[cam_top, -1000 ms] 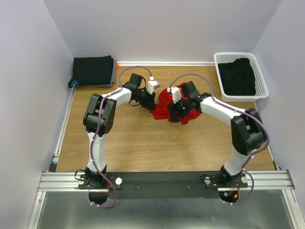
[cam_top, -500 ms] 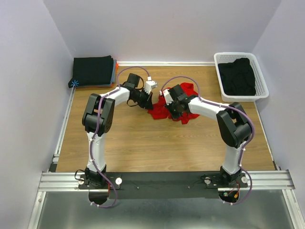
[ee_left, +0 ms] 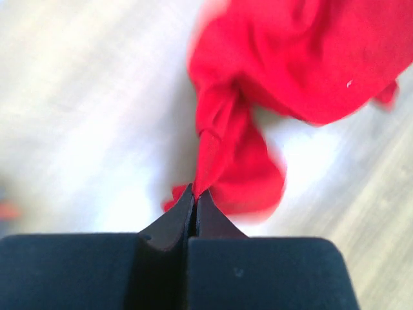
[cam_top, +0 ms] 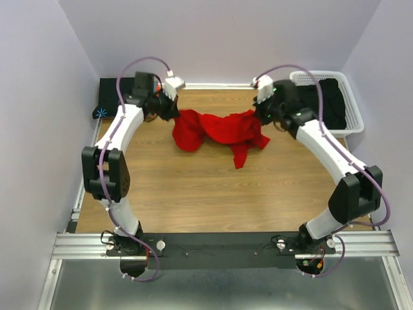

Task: Fold and stack the t-shirts
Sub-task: Flatten the tshirt out

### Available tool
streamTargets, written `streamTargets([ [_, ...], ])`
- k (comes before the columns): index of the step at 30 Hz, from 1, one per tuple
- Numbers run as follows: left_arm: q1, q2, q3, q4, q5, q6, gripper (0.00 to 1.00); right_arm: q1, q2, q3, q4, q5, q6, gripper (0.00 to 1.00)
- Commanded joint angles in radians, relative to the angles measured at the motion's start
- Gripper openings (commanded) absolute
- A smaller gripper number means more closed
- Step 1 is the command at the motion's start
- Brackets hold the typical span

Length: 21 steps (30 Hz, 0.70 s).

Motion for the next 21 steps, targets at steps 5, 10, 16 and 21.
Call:
streamTargets([
  [5, 0.071, -0.149, 0.300, -0.099, -0.250, 0.088, 0.00, -0.194, 0.005, 0.282, -0.020, -0.093, -0.076, 0.00],
  [10, 0.080, -0.203, 0.345, -0.052, -0.386, 0.136, 0.00, -0.239, 0.023, 0.416, -0.018, -0.094, -0.070, 0.01],
  [16, 0.097, -0.267, 0.354, -0.023, -0.434, 0.141, 0.00, -0.269, 0.019, 0.526, -0.020, -0.076, -0.061, 0.01],
  [21, 0.099, -0.349, 0.261, 0.045, -0.483, 0.131, 0.00, -0.269, -0.016, 0.552, -0.020, -0.067, -0.067, 0.01],
])
